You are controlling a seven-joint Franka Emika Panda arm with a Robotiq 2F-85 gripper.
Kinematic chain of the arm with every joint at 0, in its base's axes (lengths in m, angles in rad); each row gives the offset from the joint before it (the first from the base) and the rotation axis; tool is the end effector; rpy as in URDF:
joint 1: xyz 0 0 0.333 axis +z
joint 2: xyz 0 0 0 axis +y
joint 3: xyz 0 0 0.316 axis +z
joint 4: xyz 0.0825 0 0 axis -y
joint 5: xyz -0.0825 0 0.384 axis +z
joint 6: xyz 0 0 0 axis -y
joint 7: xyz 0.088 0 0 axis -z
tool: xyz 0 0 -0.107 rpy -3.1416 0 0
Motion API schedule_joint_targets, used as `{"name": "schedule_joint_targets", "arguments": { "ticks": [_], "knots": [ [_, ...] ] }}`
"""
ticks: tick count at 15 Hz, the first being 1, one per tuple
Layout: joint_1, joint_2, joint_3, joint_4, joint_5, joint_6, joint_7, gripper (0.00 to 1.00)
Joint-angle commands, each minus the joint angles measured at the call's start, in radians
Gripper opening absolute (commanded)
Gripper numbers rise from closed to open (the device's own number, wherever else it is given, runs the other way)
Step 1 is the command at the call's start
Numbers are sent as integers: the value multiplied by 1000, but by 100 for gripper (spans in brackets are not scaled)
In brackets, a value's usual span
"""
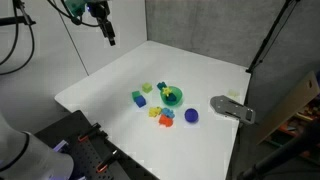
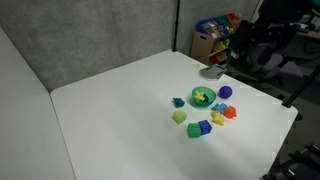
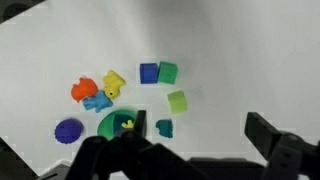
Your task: Put the green bear toy in the green bowl
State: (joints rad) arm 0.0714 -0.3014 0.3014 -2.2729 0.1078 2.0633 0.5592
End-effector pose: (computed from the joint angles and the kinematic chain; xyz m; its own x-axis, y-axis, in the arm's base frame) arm 0.4335 0.1831 0.4801 0.9683 -0.2416 0.0627 -0.2386 -0.9697 -0.0517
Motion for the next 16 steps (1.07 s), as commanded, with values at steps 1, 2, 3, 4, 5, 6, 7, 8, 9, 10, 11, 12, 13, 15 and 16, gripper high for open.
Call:
{"name": "schedule_joint_targets", "arguments": {
  "ticks": [1, 2, 3, 4, 5, 6, 7, 8, 9, 10, 11, 12, 13, 15, 16],
  "knots": [
    [20, 2, -18, 2, -7, -2, 5, 100],
    [20, 2, -18, 2, -7, -2, 5, 100],
    [21, 10, -19, 6, -8, -2, 1, 100],
    [21, 19, -17, 10, -14, 2, 5, 100],
    [22, 28, -17, 15, -17, 5, 6, 100],
    [22, 37, -17, 20, -20, 10, 6, 100],
    [23, 49, -18, 28, -22, 9, 3, 100],
    [22, 60, -19, 34, -24, 13, 4, 100],
    [21, 75, -19, 45, -30, 16, 5, 100],
    [21, 88, -20, 53, -36, 21, 5, 100],
    [19, 105, -22, 64, -46, 28, 4, 100],
    [19, 122, -26, 76, -55, 32, 1, 100],
    [18, 144, -30, 89, -67, 40, 2, 100],
    [15, 168, -50, 116, -78, 34, -15, 100],
    [14, 190, -59, 131, -84, 39, -20, 100]
  ]
}}
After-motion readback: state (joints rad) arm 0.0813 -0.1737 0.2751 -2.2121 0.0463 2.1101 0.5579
